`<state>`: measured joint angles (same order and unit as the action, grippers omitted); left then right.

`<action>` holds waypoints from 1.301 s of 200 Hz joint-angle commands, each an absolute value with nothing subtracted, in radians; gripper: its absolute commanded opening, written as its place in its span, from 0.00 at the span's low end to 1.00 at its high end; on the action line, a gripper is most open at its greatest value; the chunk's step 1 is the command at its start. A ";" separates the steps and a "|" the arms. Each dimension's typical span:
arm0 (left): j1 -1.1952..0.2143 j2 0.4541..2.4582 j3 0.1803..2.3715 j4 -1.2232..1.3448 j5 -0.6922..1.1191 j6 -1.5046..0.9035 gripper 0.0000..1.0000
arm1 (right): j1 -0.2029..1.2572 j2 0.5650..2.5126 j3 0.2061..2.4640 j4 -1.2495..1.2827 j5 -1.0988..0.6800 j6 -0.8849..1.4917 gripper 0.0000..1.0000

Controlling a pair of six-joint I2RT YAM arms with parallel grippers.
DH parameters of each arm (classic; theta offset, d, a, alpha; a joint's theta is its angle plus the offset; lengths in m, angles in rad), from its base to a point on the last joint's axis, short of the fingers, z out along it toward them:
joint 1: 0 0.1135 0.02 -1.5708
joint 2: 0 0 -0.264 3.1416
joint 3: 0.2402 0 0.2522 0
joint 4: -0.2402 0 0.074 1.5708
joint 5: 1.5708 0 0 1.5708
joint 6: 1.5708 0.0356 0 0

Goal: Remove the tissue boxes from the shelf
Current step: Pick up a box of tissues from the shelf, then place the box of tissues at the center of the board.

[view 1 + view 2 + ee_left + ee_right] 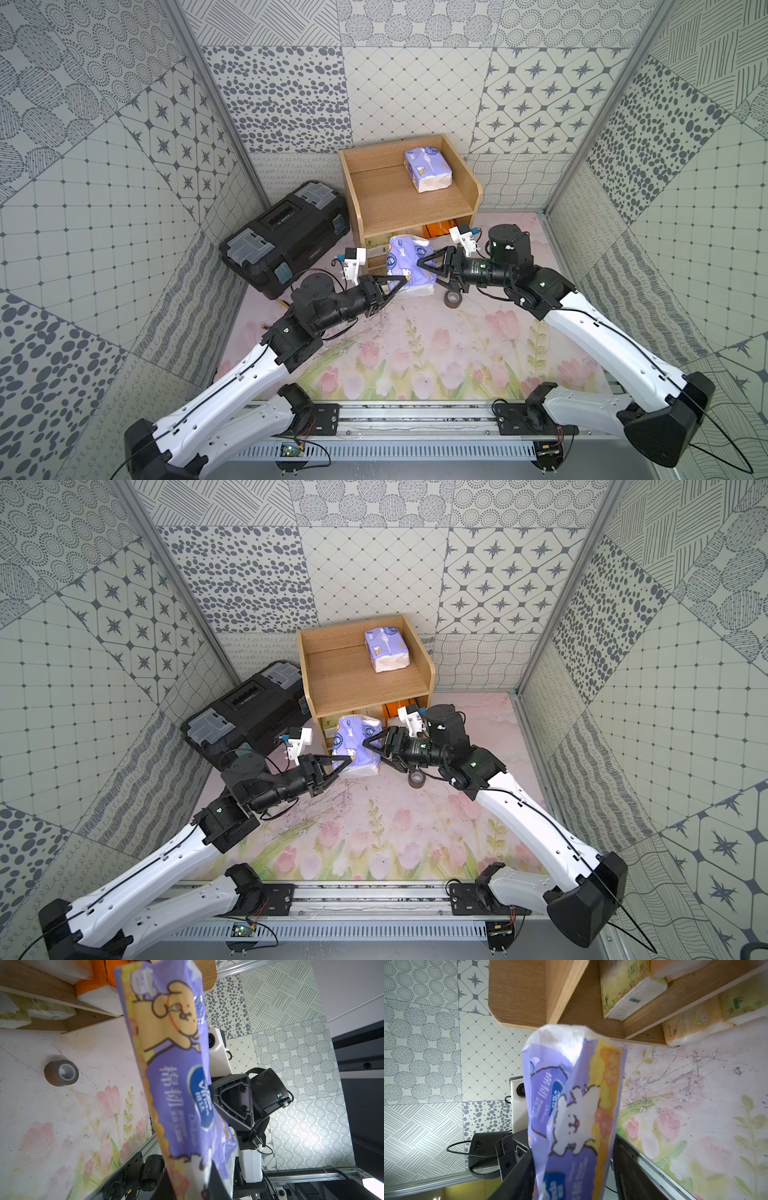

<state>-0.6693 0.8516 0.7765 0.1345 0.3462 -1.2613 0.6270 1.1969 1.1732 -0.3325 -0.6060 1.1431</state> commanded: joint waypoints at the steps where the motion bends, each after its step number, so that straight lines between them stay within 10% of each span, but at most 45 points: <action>1: -0.672 0.819 0.754 0.263 0.439 -1.221 0.00 | 0.625 1.164 1.144 -0.155 -0.637 1.219 0.49; 37: -0.670 0.786 0.750 0.190 0.425 -1.215 0.00 | 0.636 1.149 1.115 -0.124 -0.619 1.223 0.25; 71: -0.671 0.716 0.747 0.038 0.338 -1.205 0.72 | 0.667 1.133 1.079 -0.101 -0.581 1.221 0.13; 94: -0.671 0.636 0.742 -0.135 0.200 -1.226 0.94 | 0.697 1.108 1.044 -0.136 -0.518 1.196 0.09; 150: -0.670 0.447 0.768 -0.697 -0.134 -1.293 0.97 | 0.875 1.102 0.944 -0.283 -0.274 1.073 0.04; 260: -0.671 0.437 0.807 -0.873 -0.324 -1.099 0.96 | 1.313 1.592 0.920 0.166 0.147 1.152 0.08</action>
